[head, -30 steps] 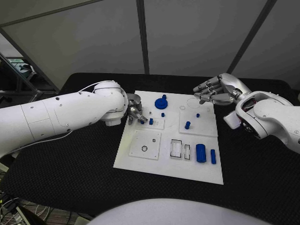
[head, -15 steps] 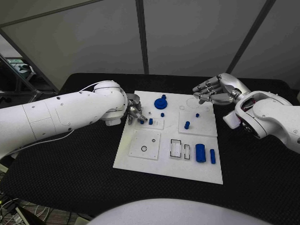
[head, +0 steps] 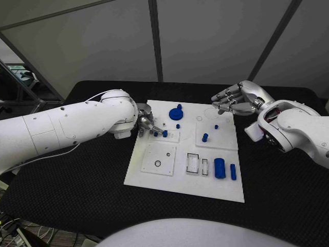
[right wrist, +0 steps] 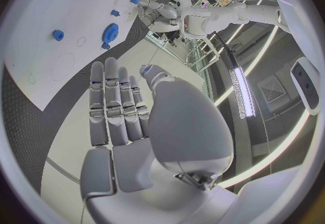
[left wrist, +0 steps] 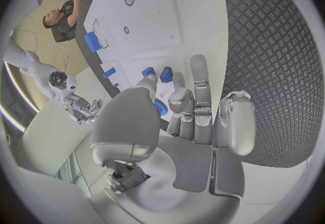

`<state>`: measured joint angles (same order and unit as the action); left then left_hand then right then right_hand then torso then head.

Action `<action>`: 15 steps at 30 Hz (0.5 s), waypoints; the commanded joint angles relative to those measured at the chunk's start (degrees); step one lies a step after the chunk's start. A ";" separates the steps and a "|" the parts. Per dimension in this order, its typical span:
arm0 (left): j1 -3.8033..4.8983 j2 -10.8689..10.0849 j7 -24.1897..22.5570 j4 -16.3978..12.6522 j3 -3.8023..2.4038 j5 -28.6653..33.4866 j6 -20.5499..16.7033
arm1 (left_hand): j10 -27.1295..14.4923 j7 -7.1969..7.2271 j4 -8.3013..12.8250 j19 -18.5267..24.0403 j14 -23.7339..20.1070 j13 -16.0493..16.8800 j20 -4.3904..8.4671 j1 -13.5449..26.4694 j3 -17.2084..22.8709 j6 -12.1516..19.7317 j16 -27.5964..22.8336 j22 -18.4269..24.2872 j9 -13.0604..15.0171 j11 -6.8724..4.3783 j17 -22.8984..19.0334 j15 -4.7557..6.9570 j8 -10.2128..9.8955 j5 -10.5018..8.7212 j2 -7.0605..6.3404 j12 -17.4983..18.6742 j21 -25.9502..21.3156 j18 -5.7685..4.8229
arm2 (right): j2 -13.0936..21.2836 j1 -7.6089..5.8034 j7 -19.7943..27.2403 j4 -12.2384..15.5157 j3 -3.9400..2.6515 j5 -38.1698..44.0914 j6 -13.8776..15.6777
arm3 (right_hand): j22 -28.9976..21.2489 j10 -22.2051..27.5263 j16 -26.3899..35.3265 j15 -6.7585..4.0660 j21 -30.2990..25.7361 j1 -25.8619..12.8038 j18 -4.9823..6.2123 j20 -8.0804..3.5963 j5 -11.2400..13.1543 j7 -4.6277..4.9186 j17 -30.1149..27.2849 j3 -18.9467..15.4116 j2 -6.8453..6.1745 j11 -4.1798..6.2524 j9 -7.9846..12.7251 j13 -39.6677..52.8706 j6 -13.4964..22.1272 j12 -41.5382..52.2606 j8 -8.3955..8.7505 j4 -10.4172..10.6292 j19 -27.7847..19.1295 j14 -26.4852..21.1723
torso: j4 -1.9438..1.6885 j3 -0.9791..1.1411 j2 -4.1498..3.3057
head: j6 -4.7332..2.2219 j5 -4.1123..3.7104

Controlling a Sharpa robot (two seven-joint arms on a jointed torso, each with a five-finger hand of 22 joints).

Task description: Assemble the parts on the task board

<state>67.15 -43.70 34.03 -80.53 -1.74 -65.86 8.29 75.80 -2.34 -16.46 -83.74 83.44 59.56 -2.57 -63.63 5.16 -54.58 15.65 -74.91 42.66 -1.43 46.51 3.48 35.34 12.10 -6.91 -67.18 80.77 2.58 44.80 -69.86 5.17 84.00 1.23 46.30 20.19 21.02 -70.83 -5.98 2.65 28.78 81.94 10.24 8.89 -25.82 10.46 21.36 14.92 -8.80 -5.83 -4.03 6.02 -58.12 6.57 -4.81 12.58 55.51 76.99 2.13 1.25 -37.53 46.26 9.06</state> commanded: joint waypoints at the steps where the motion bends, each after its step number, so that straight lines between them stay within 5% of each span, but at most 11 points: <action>1: 0.04 -0.19 -1.11 -0.09 -0.02 1.03 -3.80 | -0.43 -0.16 -0.19 -0.58 0.11 -1.27 -0.04 0.52 -1.72 0.20 -0.10 -4.55 0.06 0.31 0.06 0.11 -0.33 -1.96 0.52 0.78 -0.18 0.29 | -0.04 -0.09 0.44 -0.03 -0.04 -0.25 -0.30 | -0.10 -0.16 0.16 0.02 -0.24 -0.54 0.13 0.13 -0.31 -0.01 0.06 0.18 0.14 -0.26 0.04 -0.06 0.07 0.20 -0.19 0.00 0.46 0.24 | -0.02 0.00 0.02 | -0.09 -0.01; 5: 0.04 -0.49 -3.03 0.25 -0.03 3.44 -8.82 | -2.12 -0.48 -0.25 -0.05 0.08 -3.94 -0.15 1.08 -3.73 1.09 -0.13 -3.61 0.14 0.59 0.05 -0.05 -0.41 -2.61 0.94 2.89 -1.13 0.54 | -0.10 -0.09 0.36 -0.19 -0.03 -0.29 -0.38 | -0.13 -0.08 0.23 0.04 -0.30 -0.57 0.13 0.14 -0.38 0.00 0.06 0.23 0.19 -0.27 0.05 -0.11 0.12 0.17 -0.18 0.02 0.44 0.20 | -0.01 -0.02 0.03 | -0.11 -0.07; 8: 0.03 -0.73 -4.86 0.40 -0.03 5.66 -12.16 | -3.34 -0.73 -0.23 0.62 0.07 -5.72 -0.25 0.75 -4.18 1.94 -0.15 -2.43 0.11 0.80 0.04 -0.17 -0.56 -2.34 2.49 4.30 -2.30 0.85 | -0.10 -0.09 0.33 -0.24 -0.03 -0.30 -0.38 | -0.14 -0.04 0.28 0.04 -0.33 -0.51 0.13 0.14 -0.48 0.00 0.05 0.31 0.23 -0.27 0.06 -0.15 0.15 0.15 -0.17 -0.01 0.44 0.18 | -0.01 0.01 0.00 | -0.20 -0.10; 11: 0.03 -0.85 -6.95 0.71 -0.03 8.64 -14.74 | -9.56 -1.93 -0.11 3.37 -0.19 -14.83 -0.74 -0.97 -5.01 4.84 -0.29 2.25 -1.04 1.80 -0.02 -0.80 -2.20 -1.41 3.40 12.02 -6.99 2.01 | -0.14 -0.09 0.32 -0.32 -0.03 -0.31 -0.37 | -0.15 -0.03 0.30 0.04 -0.35 -0.49 0.13 0.14 -0.55 -0.01 0.05 0.35 0.26 -0.27 0.06 -0.17 0.16 0.15 -0.17 -0.02 0.44 0.17 | 0.00 0.06 0.03 | -0.25 -0.13; 15: 0.04 -1.00 -9.40 0.96 -0.03 11.41 -17.00 | -13.29 -3.15 -0.11 5.70 -1.36 -19.51 -1.47 -2.56 -6.48 6.88 -0.89 6.30 -3.05 2.84 -0.22 -1.64 -3.82 -1.21 3.51 15.94 -11.31 2.97 | -0.19 -0.09 0.30 -0.45 -0.03 -0.38 -0.39 | -0.16 -0.02 0.33 0.04 -0.37 -0.47 0.13 0.14 -0.65 0.00 0.05 0.40 0.28 -0.27 0.06 -0.19 0.16 0.15 -0.18 -0.03 0.44 0.17 | 0.00 0.00 -0.04 | -0.45 -0.22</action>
<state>67.12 -44.67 28.86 -79.60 -1.74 -58.90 -3.86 62.87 -5.45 -16.57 -78.38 82.27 40.46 -3.97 -65.66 -1.12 -47.98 14.94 -69.12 39.85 1.29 46.37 1.90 31.72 10.63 -3.49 -51.58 70.02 6.15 44.67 -69.86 5.16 83.55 1.23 46.20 20.14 20.90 -70.83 -5.98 2.65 28.78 81.94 10.24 8.89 -26.12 10.46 21.35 14.92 -8.80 -5.83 -4.03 5.90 -58.12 6.57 -4.81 12.58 55.51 76.99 2.11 1.26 -37.50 45.96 8.87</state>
